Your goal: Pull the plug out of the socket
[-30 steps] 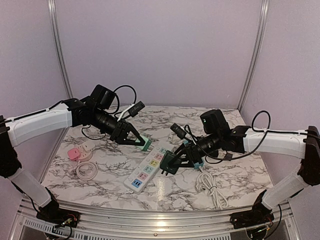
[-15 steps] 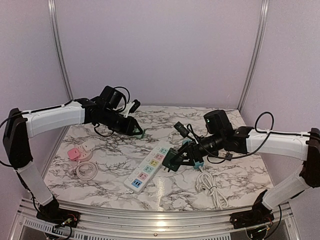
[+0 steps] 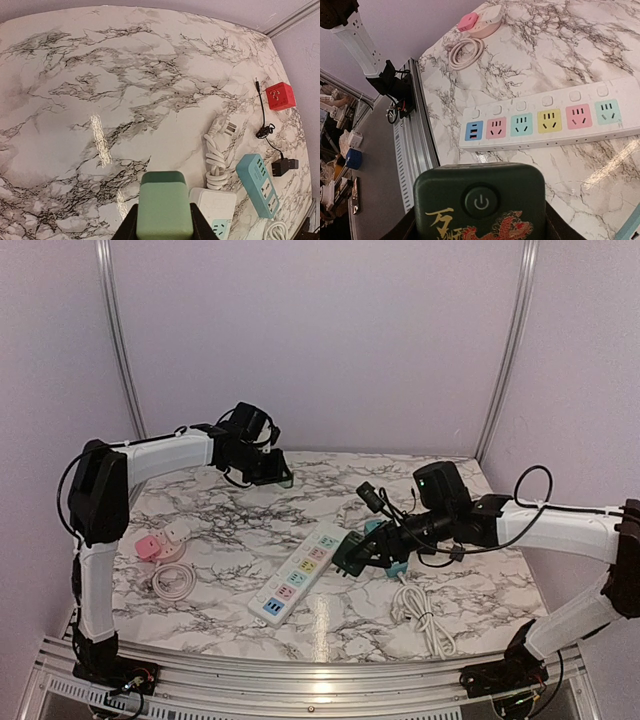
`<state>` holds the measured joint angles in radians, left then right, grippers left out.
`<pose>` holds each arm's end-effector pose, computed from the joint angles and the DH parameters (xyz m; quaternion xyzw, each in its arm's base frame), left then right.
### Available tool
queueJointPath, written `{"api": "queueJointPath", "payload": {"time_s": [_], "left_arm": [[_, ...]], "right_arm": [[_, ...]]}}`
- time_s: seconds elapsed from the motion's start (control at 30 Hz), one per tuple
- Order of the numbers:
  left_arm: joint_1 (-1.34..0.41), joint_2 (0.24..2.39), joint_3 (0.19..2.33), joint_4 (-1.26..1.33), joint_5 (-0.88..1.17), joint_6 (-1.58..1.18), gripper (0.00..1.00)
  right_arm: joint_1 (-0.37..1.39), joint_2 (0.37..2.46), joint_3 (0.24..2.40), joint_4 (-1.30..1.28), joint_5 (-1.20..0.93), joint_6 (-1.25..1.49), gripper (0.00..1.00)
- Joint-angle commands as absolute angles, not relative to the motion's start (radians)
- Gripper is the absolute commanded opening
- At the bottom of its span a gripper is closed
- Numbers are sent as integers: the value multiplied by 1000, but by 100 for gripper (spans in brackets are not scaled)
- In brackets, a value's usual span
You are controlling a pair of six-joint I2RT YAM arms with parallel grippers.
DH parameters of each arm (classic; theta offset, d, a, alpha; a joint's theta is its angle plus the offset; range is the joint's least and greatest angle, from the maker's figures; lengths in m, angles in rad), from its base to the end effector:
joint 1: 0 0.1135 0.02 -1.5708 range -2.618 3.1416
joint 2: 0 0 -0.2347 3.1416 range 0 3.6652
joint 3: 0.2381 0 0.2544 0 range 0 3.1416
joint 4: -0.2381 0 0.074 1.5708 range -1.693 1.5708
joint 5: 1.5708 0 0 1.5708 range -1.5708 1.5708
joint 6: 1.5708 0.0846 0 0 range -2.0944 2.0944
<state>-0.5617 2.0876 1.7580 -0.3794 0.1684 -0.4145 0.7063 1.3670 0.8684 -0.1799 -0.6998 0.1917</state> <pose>0.4230 -0.2830 0.1918 0.1016 0.9003 -0.2627 0.3318 0.2129 0.2532 0.1908 -0.3587 0.7819 0.4545 0.2309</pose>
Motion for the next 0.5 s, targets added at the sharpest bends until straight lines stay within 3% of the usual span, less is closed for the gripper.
{"api": "queueJointPath", "payload": {"time_s": [0.0, 0.47], "left_arm": [[-527, 2213, 1877, -368, 313, -494, 0], [-502, 2409, 1997, -389, 453, -590, 5]], "right_arm": [[694, 1326, 870, -190, -657, 202, 21], [532, 1287, 867, -228, -464, 325, 21]]}}
